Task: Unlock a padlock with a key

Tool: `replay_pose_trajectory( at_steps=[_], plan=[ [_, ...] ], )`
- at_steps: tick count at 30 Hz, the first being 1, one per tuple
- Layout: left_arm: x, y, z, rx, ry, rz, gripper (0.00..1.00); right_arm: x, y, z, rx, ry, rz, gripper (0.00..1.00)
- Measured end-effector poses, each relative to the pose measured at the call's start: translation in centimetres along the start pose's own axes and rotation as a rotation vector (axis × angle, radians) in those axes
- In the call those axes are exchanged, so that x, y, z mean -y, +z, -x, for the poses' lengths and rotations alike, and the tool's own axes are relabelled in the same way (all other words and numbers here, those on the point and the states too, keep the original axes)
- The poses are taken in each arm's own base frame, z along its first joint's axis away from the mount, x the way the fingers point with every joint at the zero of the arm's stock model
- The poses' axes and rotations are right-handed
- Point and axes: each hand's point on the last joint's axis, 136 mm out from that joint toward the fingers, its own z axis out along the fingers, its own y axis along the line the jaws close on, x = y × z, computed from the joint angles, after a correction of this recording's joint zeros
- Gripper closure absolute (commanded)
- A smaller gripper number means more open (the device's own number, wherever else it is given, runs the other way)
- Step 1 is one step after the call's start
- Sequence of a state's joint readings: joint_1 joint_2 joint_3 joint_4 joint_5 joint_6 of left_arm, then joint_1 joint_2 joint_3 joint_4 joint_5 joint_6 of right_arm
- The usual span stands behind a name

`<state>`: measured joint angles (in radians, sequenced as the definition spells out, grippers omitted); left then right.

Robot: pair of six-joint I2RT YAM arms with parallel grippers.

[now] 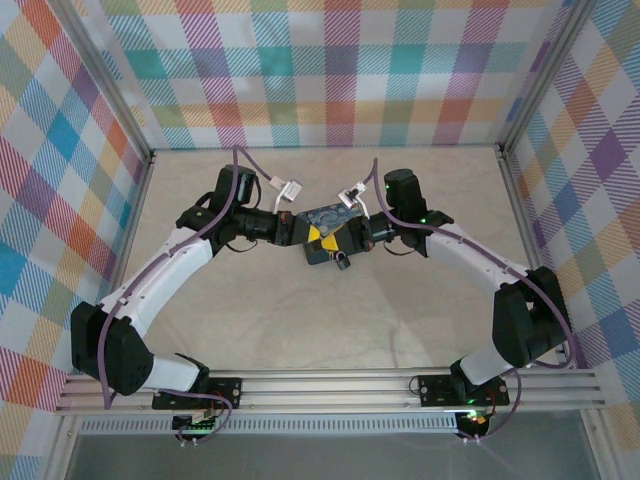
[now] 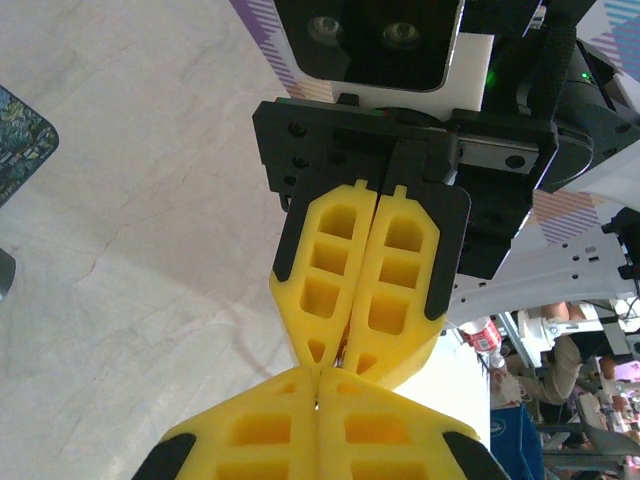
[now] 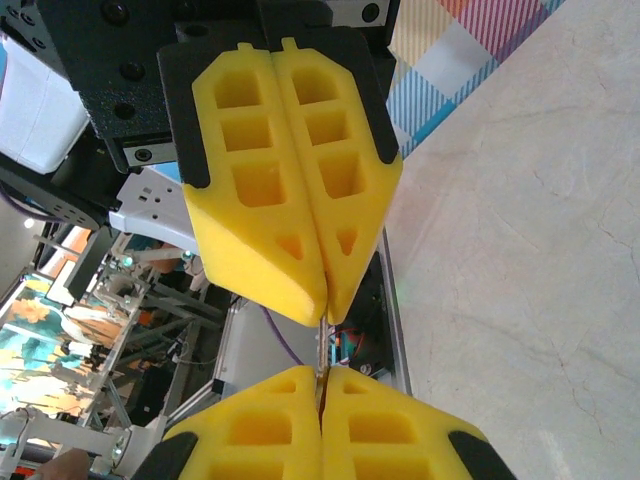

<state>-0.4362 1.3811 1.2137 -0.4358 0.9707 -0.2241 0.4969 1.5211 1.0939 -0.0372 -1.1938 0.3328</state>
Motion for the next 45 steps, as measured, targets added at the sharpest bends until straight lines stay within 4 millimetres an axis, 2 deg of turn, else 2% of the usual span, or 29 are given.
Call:
replay_pose_trajectory(
  at_steps=[6,12,24,30,34,38,45],
  plan=[
    [-0.5,0.2,0.1,0.013,-0.008,0.01,1.0,0.4,0.0,-0.1,0.005,0.006,-0.018,0.85],
    [-2.2,0.5,0.0,0.058,-0.063,0.027,1.0,1.5,0.1,-0.8,0.017,0.032,-0.048,0.74],
    [-3.7,-1.2,2.2,0.219,-0.105,0.081,1.0,2.1,-0.1,0.1,0.081,0.061,-0.09,0.64],
    [-4.5,-1.3,2.3,0.254,-0.145,0.089,1.0,3.8,-0.3,0.7,0.176,0.115,-0.148,0.56],
    [-4.5,-1.3,2.5,0.264,-0.154,0.084,1.0,4.9,-1.2,1.4,0.264,0.131,-0.242,0.52],
    [-3.6,-1.8,2.9,0.284,-0.139,0.069,1.0,4.3,-2.1,2.6,0.325,0.089,-0.294,0.52],
    [-2.9,-2.1,3.2,0.299,-0.134,0.056,1.0,3.3,-2.2,3.8,0.364,0.048,-0.258,0.53]
  ],
)
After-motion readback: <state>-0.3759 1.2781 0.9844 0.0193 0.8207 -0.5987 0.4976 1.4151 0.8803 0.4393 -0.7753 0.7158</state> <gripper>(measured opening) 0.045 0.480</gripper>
